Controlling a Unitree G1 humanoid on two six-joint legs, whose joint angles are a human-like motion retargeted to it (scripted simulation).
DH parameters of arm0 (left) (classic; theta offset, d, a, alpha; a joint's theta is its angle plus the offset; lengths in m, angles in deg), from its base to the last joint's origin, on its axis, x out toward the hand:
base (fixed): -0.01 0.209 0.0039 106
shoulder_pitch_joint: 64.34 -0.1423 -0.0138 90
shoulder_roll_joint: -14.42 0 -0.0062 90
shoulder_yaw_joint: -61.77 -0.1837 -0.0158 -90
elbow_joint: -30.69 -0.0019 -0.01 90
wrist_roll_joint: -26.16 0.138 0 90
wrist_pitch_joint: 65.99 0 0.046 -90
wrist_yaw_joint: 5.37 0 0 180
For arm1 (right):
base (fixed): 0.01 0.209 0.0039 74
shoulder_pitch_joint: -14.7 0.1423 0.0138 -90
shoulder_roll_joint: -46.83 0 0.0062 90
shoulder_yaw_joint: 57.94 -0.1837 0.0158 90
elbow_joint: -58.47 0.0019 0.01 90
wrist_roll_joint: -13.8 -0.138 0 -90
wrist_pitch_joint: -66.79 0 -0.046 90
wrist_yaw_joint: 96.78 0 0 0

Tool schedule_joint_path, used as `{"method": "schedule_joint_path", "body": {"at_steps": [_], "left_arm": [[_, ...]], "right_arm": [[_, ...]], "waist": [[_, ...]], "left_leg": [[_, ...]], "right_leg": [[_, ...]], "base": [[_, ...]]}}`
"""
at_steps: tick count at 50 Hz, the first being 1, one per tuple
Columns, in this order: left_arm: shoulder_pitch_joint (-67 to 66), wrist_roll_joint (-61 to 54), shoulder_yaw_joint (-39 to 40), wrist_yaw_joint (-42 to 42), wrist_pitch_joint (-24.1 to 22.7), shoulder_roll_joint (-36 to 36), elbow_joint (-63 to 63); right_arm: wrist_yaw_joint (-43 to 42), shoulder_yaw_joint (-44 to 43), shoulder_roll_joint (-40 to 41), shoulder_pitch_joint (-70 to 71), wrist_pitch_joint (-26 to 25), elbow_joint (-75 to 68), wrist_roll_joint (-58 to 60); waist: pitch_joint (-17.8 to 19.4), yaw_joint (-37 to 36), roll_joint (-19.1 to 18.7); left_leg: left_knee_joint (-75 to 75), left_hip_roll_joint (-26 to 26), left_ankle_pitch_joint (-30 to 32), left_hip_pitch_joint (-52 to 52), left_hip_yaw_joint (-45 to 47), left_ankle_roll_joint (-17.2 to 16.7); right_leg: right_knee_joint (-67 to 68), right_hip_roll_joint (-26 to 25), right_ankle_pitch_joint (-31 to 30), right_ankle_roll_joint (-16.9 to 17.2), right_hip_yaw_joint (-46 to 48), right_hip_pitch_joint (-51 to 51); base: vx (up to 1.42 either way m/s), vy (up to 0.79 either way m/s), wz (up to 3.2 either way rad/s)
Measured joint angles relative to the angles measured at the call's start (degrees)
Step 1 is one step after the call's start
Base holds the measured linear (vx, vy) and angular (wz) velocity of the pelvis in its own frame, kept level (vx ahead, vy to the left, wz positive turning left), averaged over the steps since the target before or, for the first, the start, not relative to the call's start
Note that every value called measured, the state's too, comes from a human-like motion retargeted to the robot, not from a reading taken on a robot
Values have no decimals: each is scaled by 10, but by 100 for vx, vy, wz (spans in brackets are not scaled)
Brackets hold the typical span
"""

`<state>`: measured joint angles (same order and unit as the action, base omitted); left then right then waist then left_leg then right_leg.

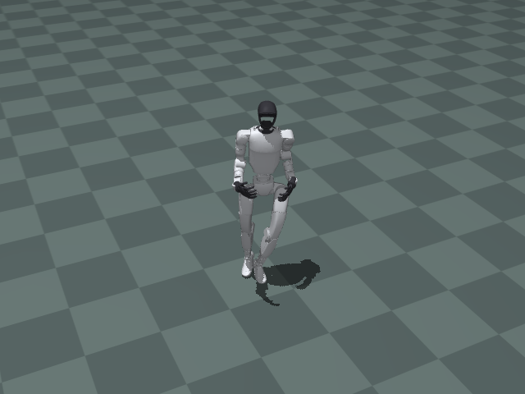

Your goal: Walk run

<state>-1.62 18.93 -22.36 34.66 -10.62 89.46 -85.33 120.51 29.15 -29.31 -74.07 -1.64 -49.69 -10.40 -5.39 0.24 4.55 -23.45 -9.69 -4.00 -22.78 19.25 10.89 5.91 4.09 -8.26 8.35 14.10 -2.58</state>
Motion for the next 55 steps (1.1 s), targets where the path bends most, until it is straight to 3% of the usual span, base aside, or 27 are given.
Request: {"method": "schedule_joint_path", "body": {"at_steps": [6,8,10,13,16,18,20,23,25,27,33,35,37,38,40,41,43,46,47,50,52,55], "left_arm": [[-18,-13,21,-27,-8,27,16],[-5,-7,27,-35,0,21,11],[18,-2,37,-33,16,2,-2],[57,-5,44,-33,43,-36,-24],[115,-42,50,-33,64,-54,-36],[157,-62,35,-14,80,-49,-33],[190,-73,4,-1,86,-42,-25],[233,-74,-37,-10,74,-15,-4],[250,-70,-60,-17,62,5,9],[264,-57,-71,-18,52,23,13],[275,25,-63,-9,36,60,-7],[264,69,-50,-24,27,63,-14],[244,112,-38,-49,17,60,-23],[231,134,-33,-61,11,58,-29],[200,177,-22,-81,2,52,-42],[183,202,-13,-87,-1,48,-51],[154,253,7,-98,4,35,-68],[131,308,31,-130,68,9,-81],[129,317,39,-133,89,4,-82],[132,323,49,-137,107,-1,-83],[137,319,54,-161,109,-1,-84],[148,309,74,-209,112,9,-89]], "right_arm": [[-15,32,-63,25,21,79,54],[-23,25,-68,15,25,73,78],[-28,14,-59,-5,21,47,104],[-19,-18,-29,-48,14,-19,145],[-21,-36,3,-91,10,-72,185],[-40,-43,22,-119,7,-91,185],[-47,-62,32,-149,7,-98,167],[-41,-87,46,-178,3,-95,138],[-41,-98,51,-194,2,-93,137],[-48,-105,54,-205,2,-91,142],[-66,-106,72,-199,-7,-97,156],[-65,-106,70,-190,-11,-100,160],[-64,-109,61,-184,-12,-101,165],[-63,-113,55,-182,-12,-102,169],[-63,-125,45,-181,-14,-107,178],[-67,-132,43,-176,-14,-117,182],[-76,-156,38,-150,-15,-155,183],[-79,-180,27,-87,-29,-239,174],[-79,-182,24,-65,-32,-267,171],[-61,-203,14,3,-37,-353,171],[-48,-201,6,28,-43,-391,172],[-52,-176,-10,57,-46,-437,190]], "waist": [[23,-53,6],[20,-79,14],[16,-114,37],[-10,-108,46],[-15,-56,21],[-20,-52,-27],[-22,-59,-58],[-16,-29,-77],[-17,8,-84],[-15,44,-81],[6,97,-39],[16,101,-29],[17,102,-28],[14,101,-29],[1,110,-36],[-4,125,-47],[-6,130,-60],[-9,122,-39],[-9,116,-26],[1,101,-17],[12,74,-3],[38,2,21]], "left_leg": [[241,-20,-39,-9,108,-3],[254,-19,-23,-3,136,32],[223,14,5,19,167,41],[186,27,-50,51,117,41],[129,39,-90,64,55,41],[138,66,-99,87,12,41],[160,66,-95,110,-30,41],[176,43,-88,126,-114,41],[177,25,-88,136,-168,41],[175,2,-92,149,-210,41],[166,-47,-123,226,-273,41],[159,-51,-134,259,-273,41],[149,-51,-132,285,-261,41],[142,-53,-122,293,-251,41],[113,-66,-72,299,-244,41],[72,-62,-19,288,-244,28],[-38,-52,105,243,-204,-15],[-267,-35,199,114,-101,-86],[-338,-36,191,68,-71,-82],[-520,24,24,-69,12,16],[-589,51,-48,-152,27,36],[-632,139,-138,-258,31,41]], "right_leg": [[-27,-53,44,-13,13,91],[-12,-61,48,-6,4,115],[18,-62,5,-4,-22,136],[125,-48,-172,15,28,125],[339,-84,-217,43,-50,39],[364,-123,-188,39,-73,-3],[369,-127,-131,26,-85,-46],[332,-82,-34,6,-78,-110],[271,-39,-12,10,-56,-140],[189,-30,-4,27,-77,-161],[-2,-35,32,18,-220,-205],[-42,-40,34,51,-220,-207],[-49,-44,10,32,-198,-197],[-41,-50,-18,-2,-198,-190],[-17,-21,-35,-25,-105,-181],[3,-23,-10,-34,-128,-178],[39,-37,36,-38,-202,-173],[40,13,62,-47,-125,-147],[33,21,66,-53,-120,-138],[20,28,86,-57,-91,-112],[8,23,87,-65,-90,-100],[-7,-38,97,-116,-105,-70]], "base": [[77,-34,8],[104,-38,-36],[116,-71,-98],[135,-34,32],[95,17,180],[69,20,133],[65,20,162],[57,-4,238],[60,-11,288],[67,-23,263],[67,-36,166],[74,-32,79],[79,-21,53],[86,-10,58],[94,-9,100],[90,-21,149],[68,-22,123],[66,-26,61],[68,-26,31],[49,-19,73],[56,-37,-8],[54,-62,-103]]}}
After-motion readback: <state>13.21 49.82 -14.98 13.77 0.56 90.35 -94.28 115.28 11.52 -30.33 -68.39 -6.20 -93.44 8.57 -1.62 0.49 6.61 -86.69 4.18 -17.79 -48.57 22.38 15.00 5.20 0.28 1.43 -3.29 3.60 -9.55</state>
